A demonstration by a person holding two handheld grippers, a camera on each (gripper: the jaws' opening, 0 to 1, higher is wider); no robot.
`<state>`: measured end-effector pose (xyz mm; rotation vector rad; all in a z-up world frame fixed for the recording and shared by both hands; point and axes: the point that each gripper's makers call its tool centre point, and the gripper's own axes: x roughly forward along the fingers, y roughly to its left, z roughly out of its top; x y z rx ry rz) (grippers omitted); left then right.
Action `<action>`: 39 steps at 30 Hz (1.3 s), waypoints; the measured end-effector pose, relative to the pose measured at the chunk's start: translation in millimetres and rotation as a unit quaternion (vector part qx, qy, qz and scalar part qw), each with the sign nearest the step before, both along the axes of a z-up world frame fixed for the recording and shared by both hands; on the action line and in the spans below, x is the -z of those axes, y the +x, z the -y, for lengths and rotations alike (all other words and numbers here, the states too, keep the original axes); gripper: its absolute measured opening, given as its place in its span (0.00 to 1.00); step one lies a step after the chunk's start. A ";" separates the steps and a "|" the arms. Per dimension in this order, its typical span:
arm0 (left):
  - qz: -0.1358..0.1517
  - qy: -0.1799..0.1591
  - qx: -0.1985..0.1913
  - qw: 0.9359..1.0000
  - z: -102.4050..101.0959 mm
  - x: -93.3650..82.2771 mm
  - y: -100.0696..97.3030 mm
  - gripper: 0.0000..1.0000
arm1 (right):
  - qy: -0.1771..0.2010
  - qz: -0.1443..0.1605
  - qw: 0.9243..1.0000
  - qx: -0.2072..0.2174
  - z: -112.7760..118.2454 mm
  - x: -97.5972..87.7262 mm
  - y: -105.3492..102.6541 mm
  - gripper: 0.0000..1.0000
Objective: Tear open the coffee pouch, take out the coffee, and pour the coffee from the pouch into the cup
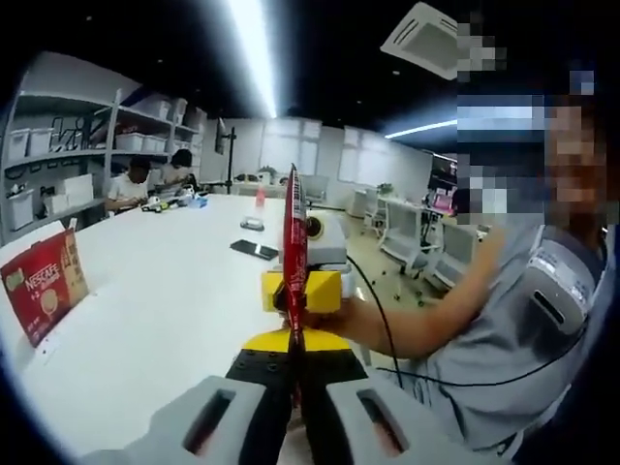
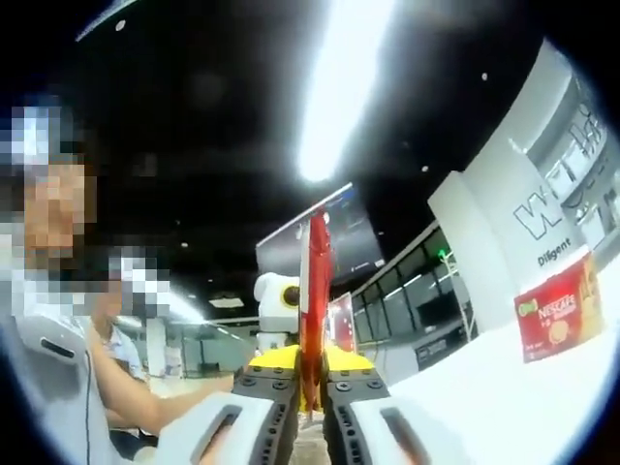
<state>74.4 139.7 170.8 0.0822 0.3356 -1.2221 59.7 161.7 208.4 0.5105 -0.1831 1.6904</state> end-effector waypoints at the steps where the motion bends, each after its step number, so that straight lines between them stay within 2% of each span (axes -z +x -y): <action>1: 0.001 0.000 0.000 1.000 0.3 0.0 -0.2 0.03 | -0.001 0.004 1.000 0.004 0.1 0.4 -1.1 0.07; 4: 0.002 0.001 0.000 1.000 1.2 -1.0 1.5 0.04 | -0.001 0.011 1.000 0.010 0.4 0.1 -1.4 0.07; 6: 0.009 0.013 0.001 1.000 1.9 0.3 1.9 0.04 | -0.002 0.014 1.000 0.006 -0.1 1.9 -1.2 0.07; 11: 0.004 0.030 0.003 1.000 -1.7 5.6 0.4 0.05 | -0.007 0.017 1.000 0.002 -3.5 6.4 0.8 0.07; 16: 0.004 0.024 0.005 1.000 -5.5 4.8 1.5 0.05 | -0.005 0.012 1.000 0.003 -7.6 4.6 1.4 0.07; 21: 0.007 0.019 0.009 1.000 -2.7 -0.5 1.6 0.06 | -0.002 0.018 1.000 0.000 -6.4 -0.1 -0.4 0.07; 27: 0.001 0.011 0.016 1.000 2.1 -2.4 1.4 0.08 | -0.013 0.029 0.999 -0.002 -8.7 2.9 -4.0 0.07; 30: -0.006 0.013 0.016 1.000 2.6 -1.1 0.2 0.06 | -0.014 0.028 1.000 -0.003 -8.3 4.1 -3.5 0.07; 39: -0.003 0.022 0.020 1.000 4.8 2.9 -0.1 0.04 | -0.021 0.025 0.999 -0.006 -5.3 9.2 -0.5 0.07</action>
